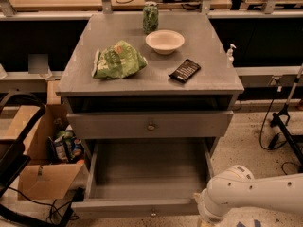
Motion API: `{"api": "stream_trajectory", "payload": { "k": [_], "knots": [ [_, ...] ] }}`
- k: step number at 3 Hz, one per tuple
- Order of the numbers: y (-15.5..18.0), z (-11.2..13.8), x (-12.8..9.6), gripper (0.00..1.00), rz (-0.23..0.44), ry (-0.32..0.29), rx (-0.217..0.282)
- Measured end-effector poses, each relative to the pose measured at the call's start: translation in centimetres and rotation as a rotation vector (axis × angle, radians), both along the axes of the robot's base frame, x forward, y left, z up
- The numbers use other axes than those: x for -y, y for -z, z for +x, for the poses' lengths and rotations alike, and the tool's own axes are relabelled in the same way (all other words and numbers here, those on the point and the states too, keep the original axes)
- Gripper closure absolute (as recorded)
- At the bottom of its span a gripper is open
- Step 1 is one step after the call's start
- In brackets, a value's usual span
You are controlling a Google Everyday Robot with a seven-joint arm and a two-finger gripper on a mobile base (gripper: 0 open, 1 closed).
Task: Open middle drawer
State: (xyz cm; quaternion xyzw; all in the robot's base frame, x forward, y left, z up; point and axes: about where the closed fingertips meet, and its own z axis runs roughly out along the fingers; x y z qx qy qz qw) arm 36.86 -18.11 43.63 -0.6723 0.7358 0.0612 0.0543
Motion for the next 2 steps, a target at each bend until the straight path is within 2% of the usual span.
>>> {"api": "stream_trajectory", "payload": {
  "k": [1, 2],
  "knots": [
    [0.0, 0.0, 0.0, 0.0, 0.0, 0.0, 0.0],
    [0.0, 0.0, 0.0, 0.0, 0.0, 0.0, 0.0]
  ]
}}
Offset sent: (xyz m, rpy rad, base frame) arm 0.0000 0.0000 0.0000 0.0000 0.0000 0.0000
